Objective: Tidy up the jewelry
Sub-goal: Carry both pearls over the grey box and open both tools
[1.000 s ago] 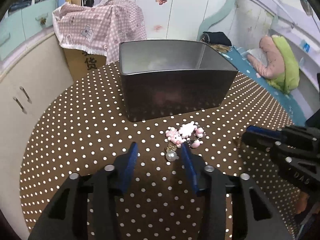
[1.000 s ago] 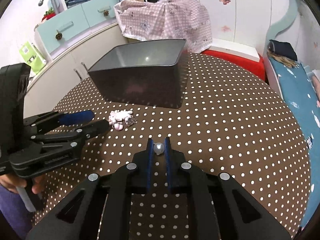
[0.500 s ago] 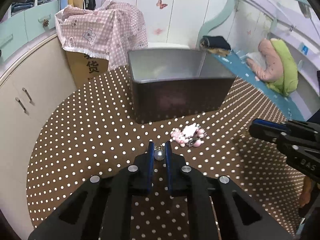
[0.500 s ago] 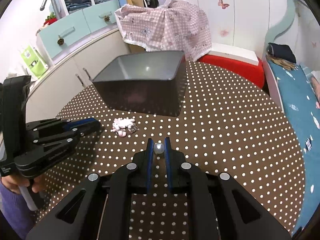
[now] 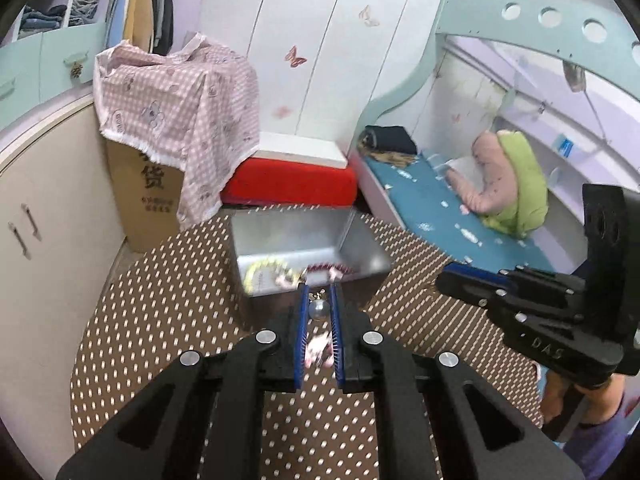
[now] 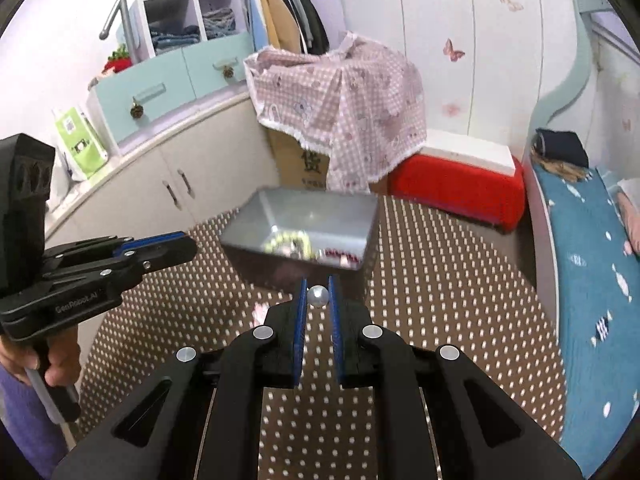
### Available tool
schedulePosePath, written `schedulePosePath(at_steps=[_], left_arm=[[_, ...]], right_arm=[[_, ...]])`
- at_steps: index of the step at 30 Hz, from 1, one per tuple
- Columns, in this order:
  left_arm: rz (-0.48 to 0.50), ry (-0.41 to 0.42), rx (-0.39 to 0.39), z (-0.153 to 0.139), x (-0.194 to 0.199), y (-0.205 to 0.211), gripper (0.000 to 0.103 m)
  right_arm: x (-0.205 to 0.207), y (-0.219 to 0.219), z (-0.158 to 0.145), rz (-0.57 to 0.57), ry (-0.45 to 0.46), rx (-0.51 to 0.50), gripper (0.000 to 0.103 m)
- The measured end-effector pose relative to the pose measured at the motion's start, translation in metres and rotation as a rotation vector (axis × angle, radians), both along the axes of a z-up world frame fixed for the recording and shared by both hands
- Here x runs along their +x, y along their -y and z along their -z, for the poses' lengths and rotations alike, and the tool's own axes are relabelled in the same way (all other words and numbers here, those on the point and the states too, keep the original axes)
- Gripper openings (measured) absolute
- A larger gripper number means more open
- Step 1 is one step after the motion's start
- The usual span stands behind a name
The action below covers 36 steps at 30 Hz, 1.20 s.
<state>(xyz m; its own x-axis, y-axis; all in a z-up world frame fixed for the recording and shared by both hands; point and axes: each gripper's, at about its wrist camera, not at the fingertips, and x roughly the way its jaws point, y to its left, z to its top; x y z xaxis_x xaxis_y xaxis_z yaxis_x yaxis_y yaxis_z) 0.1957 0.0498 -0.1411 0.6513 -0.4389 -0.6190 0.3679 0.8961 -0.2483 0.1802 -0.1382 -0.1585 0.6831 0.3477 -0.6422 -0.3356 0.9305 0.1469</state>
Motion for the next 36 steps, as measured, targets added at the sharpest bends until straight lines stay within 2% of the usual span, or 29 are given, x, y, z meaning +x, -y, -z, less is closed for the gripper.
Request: schedulePosePath(at_steps=[8, 12, 19, 30, 32, 33, 36], left_arm=[[0.009, -0.047, -0.035, -0.014, 0.045, 0.003, 0.009], [0.006, -0.090, -0.036, -0.005, 0.063, 0.005, 0.009], [-0.004, -0.181, -0.026, 0.022, 0.087, 0.008, 0.009], [-0.019, -0.250, -0.013, 0.038, 0.093, 0.010, 0.010], [-0.020, -0.258, -0.025, 0.039, 0.093, 0.009, 0.015], [-0.023, -0.256, -0.022, 0.039, 0.092, 0.009, 0.021], [-0.024, -0.248, -0.017, 0.037, 0.089, 0.009, 0.022]], right_arm=[[0.039, -0.007, -0.019, 0.003, 0.010, 0.022, 0.012], [0.058, -0.011, -0.016, 0.004, -0.005, 0.023, 0.012], [0.082, -0.021, 0.008, -0.005, -0.063, 0.010, 0.012], [0.091, -0.027, 0.035, -0.005, -0.117, 0.003, 0.012], [0.092, -0.028, 0.037, -0.005, -0.122, 0.002, 0.012], [0.092, -0.027, 0.037, -0.004, -0.123, 0.002, 0.012], [0.092, -0.027, 0.038, -0.003, -0.126, 0.005, 0.012]])
